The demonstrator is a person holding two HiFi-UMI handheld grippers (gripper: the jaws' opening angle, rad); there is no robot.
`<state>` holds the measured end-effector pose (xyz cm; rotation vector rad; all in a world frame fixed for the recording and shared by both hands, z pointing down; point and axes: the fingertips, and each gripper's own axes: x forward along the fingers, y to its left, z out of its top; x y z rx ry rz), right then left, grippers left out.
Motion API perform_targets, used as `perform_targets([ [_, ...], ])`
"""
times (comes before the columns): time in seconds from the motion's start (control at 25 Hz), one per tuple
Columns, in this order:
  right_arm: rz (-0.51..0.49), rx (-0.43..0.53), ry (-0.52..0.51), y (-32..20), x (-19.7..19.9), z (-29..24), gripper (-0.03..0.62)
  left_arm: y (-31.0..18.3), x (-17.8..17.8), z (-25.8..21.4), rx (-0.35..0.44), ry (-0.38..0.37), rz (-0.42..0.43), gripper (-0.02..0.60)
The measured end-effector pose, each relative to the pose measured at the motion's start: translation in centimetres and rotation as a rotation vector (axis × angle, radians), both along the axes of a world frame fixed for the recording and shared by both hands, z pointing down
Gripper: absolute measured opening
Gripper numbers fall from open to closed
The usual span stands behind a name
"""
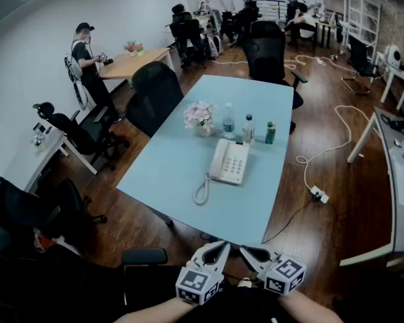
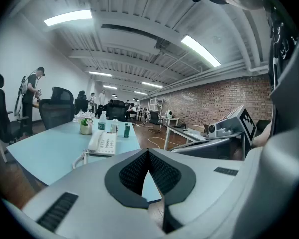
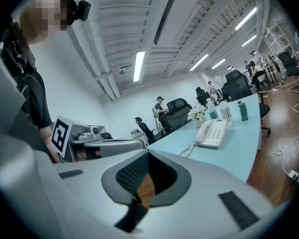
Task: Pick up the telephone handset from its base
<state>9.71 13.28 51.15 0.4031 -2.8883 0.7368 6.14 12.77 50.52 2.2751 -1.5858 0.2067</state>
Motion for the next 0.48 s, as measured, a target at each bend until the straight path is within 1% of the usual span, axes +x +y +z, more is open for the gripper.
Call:
perform_targets([
  [0.2,0.014,0.011,0.01,-2.4,-1.2,-0.1,0.015,-2.5,-1.3,0.2,-0.011,0.006,0.009,0.0],
  [0.32,0.031,0.027,0.018,-4.4,-1.9,-0.5,0.015,-4.9,-2.3,-0.2,0.002,0.003,0.023,0.0],
  [0.48,0.063,0.043,0.037,-7.6,-3.3,-1.0,0.015,-8.6,-3.7,-1.3,0.017,0.022,0.06,0.0],
])
